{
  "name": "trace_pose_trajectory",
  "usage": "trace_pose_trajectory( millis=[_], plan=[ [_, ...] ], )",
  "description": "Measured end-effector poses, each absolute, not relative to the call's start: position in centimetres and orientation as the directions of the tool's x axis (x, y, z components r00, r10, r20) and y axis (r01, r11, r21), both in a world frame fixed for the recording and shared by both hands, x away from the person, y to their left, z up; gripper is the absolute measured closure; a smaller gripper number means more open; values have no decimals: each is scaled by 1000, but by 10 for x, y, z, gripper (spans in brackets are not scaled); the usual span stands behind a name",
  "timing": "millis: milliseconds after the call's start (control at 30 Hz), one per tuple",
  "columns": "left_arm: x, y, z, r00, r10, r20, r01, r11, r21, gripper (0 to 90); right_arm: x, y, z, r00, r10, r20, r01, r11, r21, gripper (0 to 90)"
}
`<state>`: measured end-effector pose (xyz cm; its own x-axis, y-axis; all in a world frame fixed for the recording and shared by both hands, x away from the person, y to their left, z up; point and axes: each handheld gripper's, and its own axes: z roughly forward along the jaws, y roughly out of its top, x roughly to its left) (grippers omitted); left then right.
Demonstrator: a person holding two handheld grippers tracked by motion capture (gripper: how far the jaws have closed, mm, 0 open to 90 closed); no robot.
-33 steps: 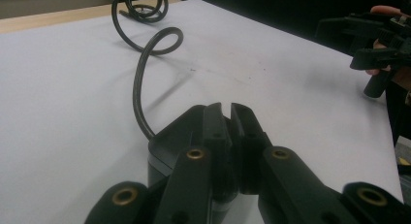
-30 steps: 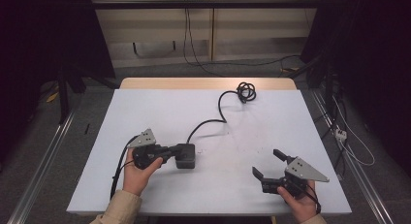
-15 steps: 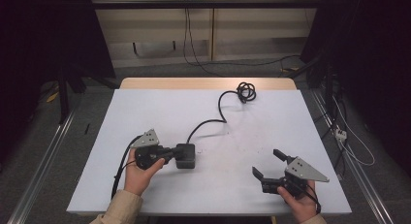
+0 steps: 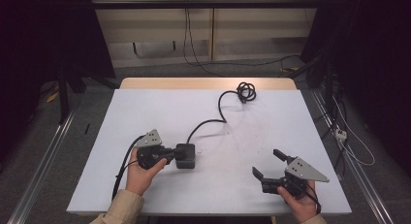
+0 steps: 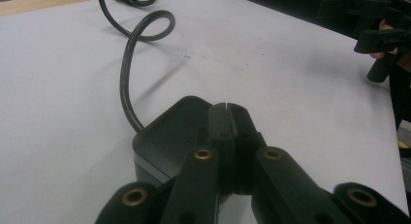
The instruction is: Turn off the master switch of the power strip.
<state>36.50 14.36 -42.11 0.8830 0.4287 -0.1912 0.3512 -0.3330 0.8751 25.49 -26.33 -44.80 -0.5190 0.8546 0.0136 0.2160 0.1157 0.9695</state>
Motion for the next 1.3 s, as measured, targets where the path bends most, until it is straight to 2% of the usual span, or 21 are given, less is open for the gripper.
trace_pose_trajectory(
  millis=[1300],
  plan=[
    [367,138,-425,882,438,-173,352,-368,860,900,255,-263,-448,-519,855,14,216,115,970,41]
  ],
)
